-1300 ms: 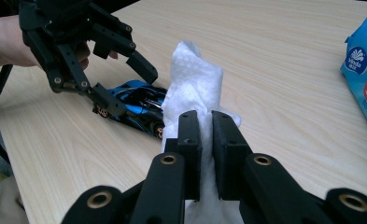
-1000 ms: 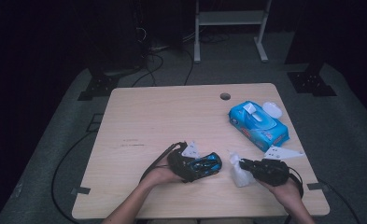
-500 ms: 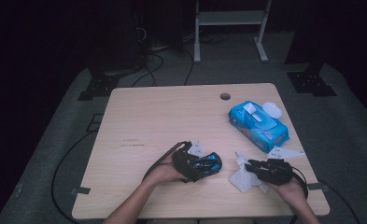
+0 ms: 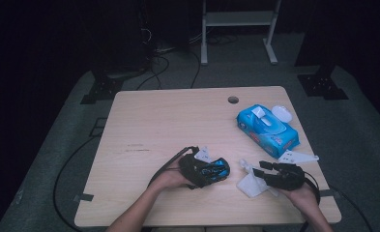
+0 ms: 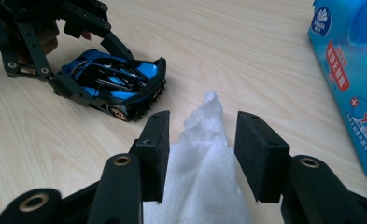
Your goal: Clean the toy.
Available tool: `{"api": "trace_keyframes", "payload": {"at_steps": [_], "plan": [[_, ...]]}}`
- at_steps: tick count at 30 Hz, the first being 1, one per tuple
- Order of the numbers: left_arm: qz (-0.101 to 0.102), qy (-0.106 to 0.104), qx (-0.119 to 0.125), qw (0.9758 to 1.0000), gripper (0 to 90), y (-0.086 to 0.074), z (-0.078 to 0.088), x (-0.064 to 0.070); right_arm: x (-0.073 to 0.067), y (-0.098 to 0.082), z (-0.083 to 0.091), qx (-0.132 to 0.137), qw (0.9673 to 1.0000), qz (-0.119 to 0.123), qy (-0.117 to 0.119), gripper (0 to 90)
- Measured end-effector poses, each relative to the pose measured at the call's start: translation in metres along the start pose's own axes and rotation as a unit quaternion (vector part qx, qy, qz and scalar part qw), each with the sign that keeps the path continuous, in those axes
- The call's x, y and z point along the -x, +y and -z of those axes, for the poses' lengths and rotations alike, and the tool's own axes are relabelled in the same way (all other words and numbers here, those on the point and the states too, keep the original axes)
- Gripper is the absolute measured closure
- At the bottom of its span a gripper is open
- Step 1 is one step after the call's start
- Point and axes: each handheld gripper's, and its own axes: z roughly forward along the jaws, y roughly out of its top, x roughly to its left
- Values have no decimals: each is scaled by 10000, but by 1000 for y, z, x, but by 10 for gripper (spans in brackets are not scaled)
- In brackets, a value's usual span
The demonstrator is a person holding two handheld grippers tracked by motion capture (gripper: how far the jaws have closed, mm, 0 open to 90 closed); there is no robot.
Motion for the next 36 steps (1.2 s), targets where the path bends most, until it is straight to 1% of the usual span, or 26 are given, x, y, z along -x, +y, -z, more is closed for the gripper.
{"api": "trace_keyframes", "payload": {"at_steps": [3, 6, 9, 10, 11, 13, 15, 18, 19, 20, 22, 25, 26, 28, 31, 33, 34, 35, 36], "plan": [[-83, 39, -43, 9999, 277, 2, 1, 0, -1, 1, 1, 56, 10000, 3, -7, 547], [-74, 36, -1, 10000, 278, 4, 2, -2, -1, 2, 1, 73, 10000, 23, -5, 547], [-97, 57, 29, 9999, 278, 11, 6, -6, -2, 3, 0, 77, 10000, 4, 12, 547], [-111, 90, 22, 9999, 278, 12, 6, -7, -2, 3, 0, 75, 10000, -3, 15, 547], [-171, 143, -27, 9997, 278, 14, 6, -9, -2, 3, 0, 78, 10000, -5, 14, 547], [-173, 141, -57, 9997, 278, 15, 6, -11, -2, 3, -1, 81, 10000, -9, 15, 547], [-128, 228, -92, 9996, 278, 16, 6, -19, -2, 3, -1, 94, 10000, -13, 21, 547], [-38, 206, -155, 9997, 278, 15, 5, -28, -1, 3, -1, 74, 10000, -20, 31, 547], [-38, 206, -155, 9997, 278, 15, 5, -28, -1, 2, -1, 70, 10000, -23, 33, 547], [-26, 174, -173, 9997, 278, 14, 3, -31, -1, 2, -1, 72, 10000, -25, 38, 547], [-8, 147, -185, 9997, 278, 13, 1, -33, -1, 2, -2, 78, 10000, -28, 46, 547], [22, 108, -220, 9997, 277, 9, -2, -35, -1, 2, -2, 65, 10000, -27, 51, 542], [69, 82, -180, 9998, 277, 8, -3, -35, -1, 2, -2, 65, 10000, -36, 52, 537], [102, 75, -138, 9998, 276, 7, -2, -35, 0, 2, -2, 59, 9999, -65, 62, 524], [110, 75, -99, 9999, 270, 6, -1, -35, 1, 1, -2, 55, 9999, -124, 58, 505], [94, 99, -72, 9999, 250, 5, 0, -35, 2, 1, -2, 54, 9999, -153, 53, 492], [117, 110, 86, 9998, 240, 5, 4, -34, 2, 1, -2, 56, 9999, -152, 49, 486], [117, 110, 86, 9998, 226, 5, 4, -34, 2, 1, -2, 56, 9999, -152, 49, 486], [108, 168, 162, 9997, 218, 6, 9, -32, 3, 1, -1, 66, 9998, -160, 44, 482]]}}
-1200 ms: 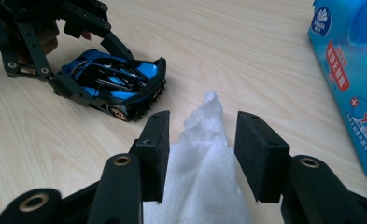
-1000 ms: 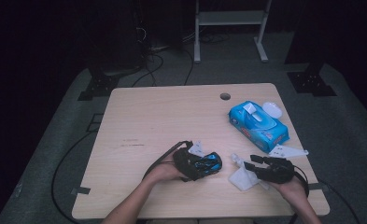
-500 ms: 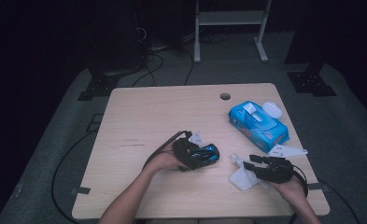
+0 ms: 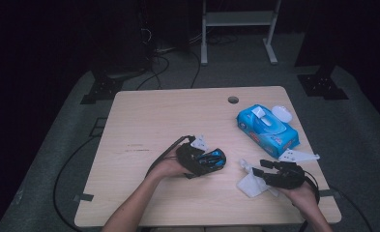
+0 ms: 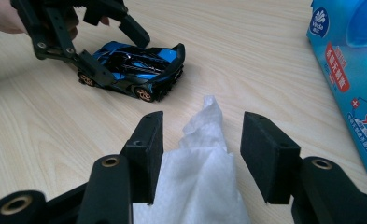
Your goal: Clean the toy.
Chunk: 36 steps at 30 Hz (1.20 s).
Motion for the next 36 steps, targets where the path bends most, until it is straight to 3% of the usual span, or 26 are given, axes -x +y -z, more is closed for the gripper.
{"api": "trace_keyframes", "payload": {"at_steps": [3, 9, 18, 36], "plan": [[-22, 72, 21, 10000, 200, 0, 4, 1, 0, 0, 0, 6, 10000, -10, -3, 477], [66, 222, 291, 9993, 186, -5, 20, 2, 0, -1, 1, 12, 10000, -41, -30, 460], [209, 364, 502, 9979, 165, -24, 39, 6, 0, -2, 3, 51, 9999, -100, -85, 436], [394, 533, 657, 9956, 125, -52, 61, 14, 3, -6, 5, 42, 9998, -176, -113, 394]]}}
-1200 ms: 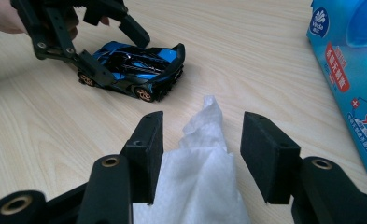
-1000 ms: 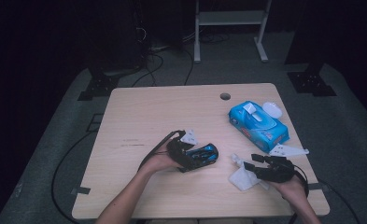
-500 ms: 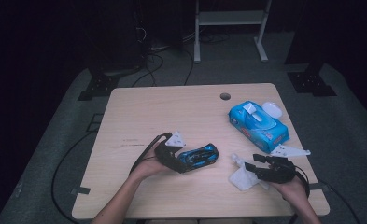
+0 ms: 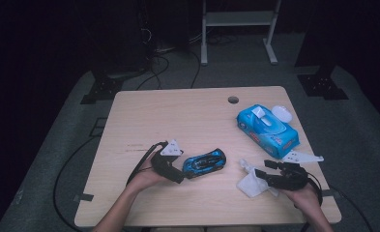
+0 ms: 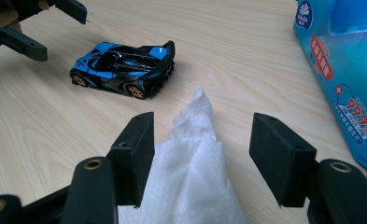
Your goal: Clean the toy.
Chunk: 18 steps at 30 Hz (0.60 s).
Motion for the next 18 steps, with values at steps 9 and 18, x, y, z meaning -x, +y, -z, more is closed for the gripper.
{"api": "trace_keyframes", "payload": {"at_steps": [9, 18], "plan": [[151, 44, 83, 9998, 116, -11, 12, 0, 0, -2, 1, -1, 10000, -20, -26, 385], [274, 133, 119, 9995, 106, -23, 23, 2, 0, -4, 2, -28, 10000, -23, -16, 384]]}}
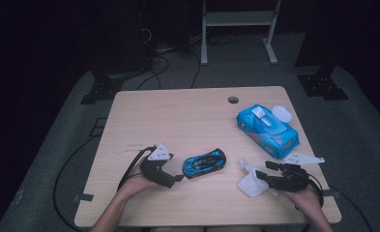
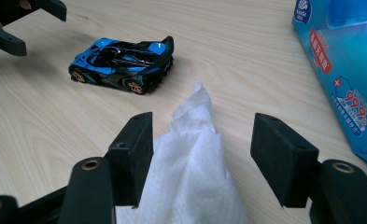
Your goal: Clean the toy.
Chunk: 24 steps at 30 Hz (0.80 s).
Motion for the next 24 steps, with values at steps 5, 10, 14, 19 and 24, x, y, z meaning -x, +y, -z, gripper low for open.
{"api": "trace_keyframes", "payload": {"at_steps": [5, 10, 14, 19, 24], "plan": [[85, 61, 46, 9999, 104, -6, 7, -1, 1, -1, 1, -3, 10000, -17, -22, 384], [104, 118, 78, 9998, 98, -10, 13, -1, 0, -1, 0, -13, 10000, -12, -11, 383], [108, 161, 108, 9998, 97, -12, 18, 0, 0, -1, 0, -24, 10000, -17, -12, 381], [133, 219, 197, 9995, 92, -15, 26, 2, 0, -2, 0, -22, 10000, -32, -20, 377], [164, 278, 229, 9992, 91, -20, 30, 2, 0, -3, 0, -17, 10000, -27, -20, 371]]}}
